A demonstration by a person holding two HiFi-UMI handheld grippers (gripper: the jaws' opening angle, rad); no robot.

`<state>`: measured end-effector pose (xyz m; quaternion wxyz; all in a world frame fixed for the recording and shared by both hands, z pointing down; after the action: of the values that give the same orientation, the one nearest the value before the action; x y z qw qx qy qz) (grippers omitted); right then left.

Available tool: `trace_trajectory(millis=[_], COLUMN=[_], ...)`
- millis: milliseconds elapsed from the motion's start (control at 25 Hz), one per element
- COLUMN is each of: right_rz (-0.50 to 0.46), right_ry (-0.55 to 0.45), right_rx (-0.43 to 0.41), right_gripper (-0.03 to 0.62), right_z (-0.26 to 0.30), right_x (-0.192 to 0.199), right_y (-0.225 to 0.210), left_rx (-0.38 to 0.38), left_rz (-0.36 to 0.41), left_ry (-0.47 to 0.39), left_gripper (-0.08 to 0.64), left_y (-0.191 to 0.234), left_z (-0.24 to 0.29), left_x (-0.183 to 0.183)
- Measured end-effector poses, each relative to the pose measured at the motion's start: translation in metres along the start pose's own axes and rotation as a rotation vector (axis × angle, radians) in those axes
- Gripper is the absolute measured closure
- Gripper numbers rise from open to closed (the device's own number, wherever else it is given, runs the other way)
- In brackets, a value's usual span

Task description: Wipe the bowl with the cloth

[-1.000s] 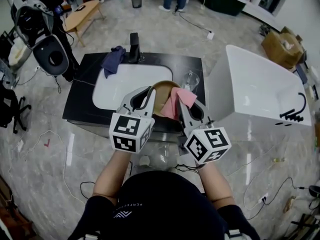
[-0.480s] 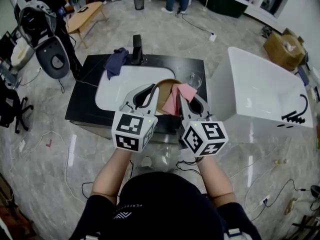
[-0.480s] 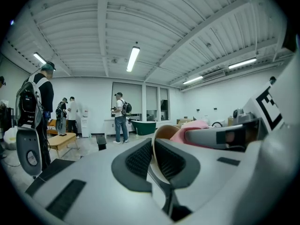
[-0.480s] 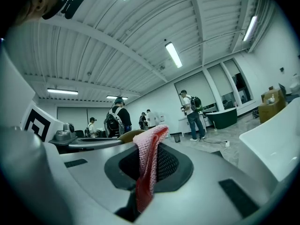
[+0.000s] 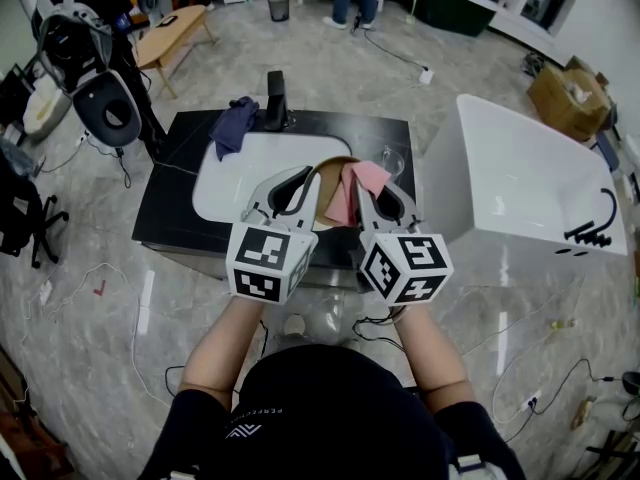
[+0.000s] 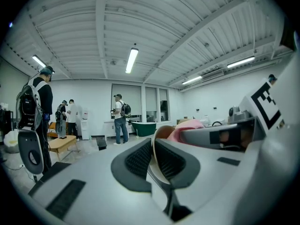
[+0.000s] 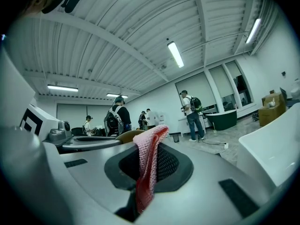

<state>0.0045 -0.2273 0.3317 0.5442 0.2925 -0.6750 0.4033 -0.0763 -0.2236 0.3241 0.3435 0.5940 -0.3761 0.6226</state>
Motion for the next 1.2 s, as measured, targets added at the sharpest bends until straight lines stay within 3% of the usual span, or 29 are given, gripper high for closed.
trace_trajectory(millis=[240, 480, 840, 1080, 1200], right_rz=[-0.003, -0.035, -0.071, -0.086, -0.11], right_ry=[0.033, 0.074, 0.122, 0.151, 0.162], right_rx=[0.0, 0.0, -0.049, -0.097, -0.127], right_gripper=[0.549, 0.549, 0.549, 0.549, 0.549], right_z=[0.004, 0.007, 0.011, 0.014, 0.015], right_x=[0.003, 0.008, 0.013, 0.017, 0.016], right_y=[0.004, 0.007, 0.017, 0.02, 0.024], left_rx=[-0.008, 0.007, 0.042, 0.099, 0.117], left_rz=[0.081, 0.11, 0.085, 0.0, -0.002], left_ry=[0.004, 0.014, 0.019, 0.012, 0.015], left_gripper=[0.538, 0.538, 0.537, 0.531, 0.531], left_y=[-0.001, -0.005, -0.008, -0.006, -0.004], left_z=[-0.002, -0.003, -0.003, 0.001, 0.002], left_x=[-0.003, 0.0, 0.002, 0.003, 0.001])
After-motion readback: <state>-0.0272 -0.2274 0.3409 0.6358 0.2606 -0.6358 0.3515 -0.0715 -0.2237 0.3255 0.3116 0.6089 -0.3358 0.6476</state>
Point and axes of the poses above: the fingertips, and each gripper's own axes: z forward along the fingers, y to its left, x out of its underside, the point moved 1 cm from there along -z, backward along the fingers, and after that the axes turned 8 degrees about -y, right-handed, at the moved point
